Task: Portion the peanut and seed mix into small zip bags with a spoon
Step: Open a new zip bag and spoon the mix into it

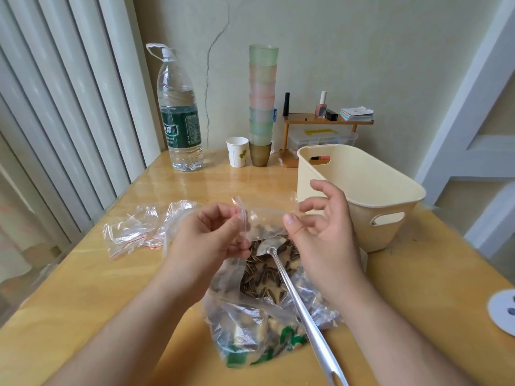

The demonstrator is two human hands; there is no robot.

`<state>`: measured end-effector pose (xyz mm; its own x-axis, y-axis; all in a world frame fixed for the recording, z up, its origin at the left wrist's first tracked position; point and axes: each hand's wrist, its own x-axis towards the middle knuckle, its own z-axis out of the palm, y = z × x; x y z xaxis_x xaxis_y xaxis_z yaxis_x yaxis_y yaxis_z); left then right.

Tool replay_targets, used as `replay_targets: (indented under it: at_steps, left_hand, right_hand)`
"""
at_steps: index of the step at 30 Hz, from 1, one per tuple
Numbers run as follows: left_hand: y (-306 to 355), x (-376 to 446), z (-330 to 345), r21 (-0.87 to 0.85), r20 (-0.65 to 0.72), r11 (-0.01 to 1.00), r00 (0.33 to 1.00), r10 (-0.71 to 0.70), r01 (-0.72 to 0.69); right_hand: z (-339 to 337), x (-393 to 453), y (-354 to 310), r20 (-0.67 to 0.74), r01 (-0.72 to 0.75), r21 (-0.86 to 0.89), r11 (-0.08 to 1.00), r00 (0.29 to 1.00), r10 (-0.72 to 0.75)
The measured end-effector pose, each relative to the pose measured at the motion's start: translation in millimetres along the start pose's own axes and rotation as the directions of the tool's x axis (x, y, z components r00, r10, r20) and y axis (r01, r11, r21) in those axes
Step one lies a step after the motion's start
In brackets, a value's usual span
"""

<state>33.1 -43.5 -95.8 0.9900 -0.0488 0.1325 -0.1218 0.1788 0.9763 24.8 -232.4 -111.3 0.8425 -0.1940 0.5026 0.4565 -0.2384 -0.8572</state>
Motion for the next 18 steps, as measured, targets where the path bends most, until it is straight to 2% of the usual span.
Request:
replay_targets:
  at_steps: [2,3,4,5,7,10,14,16,18]
  left_hand:
    - [-1,-1,-1,0.108,-0.088,0.993,0.994,0.059,-0.050]
    - [-2,-1,0,0.182,-0.120,0.980,0.987,0.104,-0.081]
    - [-3,-3,1,0.261,-0.129,0.958,0.979,0.157,-0.120]
    - [-5,-5,2,0.357,-0.115,0.919,0.969,0.219,-0.166]
    - [-8,-11,6,0.540,-0.033,0.799,0.942,0.333,-0.263]
    - [-13,-19,13,0.612,0.105,0.685,0.900,0.423,-0.394]
    - [-14,-22,15,0.609,0.141,0.646,0.864,0.483,-0.460]
    - [-12,-22,13,0.580,0.091,0.683,0.869,0.487,-0.443]
    - [-10,-21,10,0.570,0.084,0.675,0.850,0.520,-0.469]
  right_hand:
    - [-1,-2,-2,-0.015,0.254,-0.260,0.932,0.964,-0.267]
    - [-1,-4,-4,0.020,0.363,-0.330,0.871,0.926,-0.378]
    - [1,-7,-5,0.061,0.416,-0.336,0.845,0.905,-0.421]
    - [5,-11,-9,0.103,0.401,-0.292,0.868,0.916,-0.388]
    - [12,-17,-14,0.201,0.263,-0.183,0.947,0.953,-0.226]
    - [13,-18,-13,0.280,0.148,-0.150,0.978,0.954,-0.102]
    - [3,-12,-10,0.246,0.110,-0.165,0.980,0.967,-0.068]
    - [-2,-9,-9,0.205,0.150,-0.265,0.953,0.974,-0.096]
    - [-4,-8,-9,0.204,0.221,-0.366,0.904,0.967,-0.154]
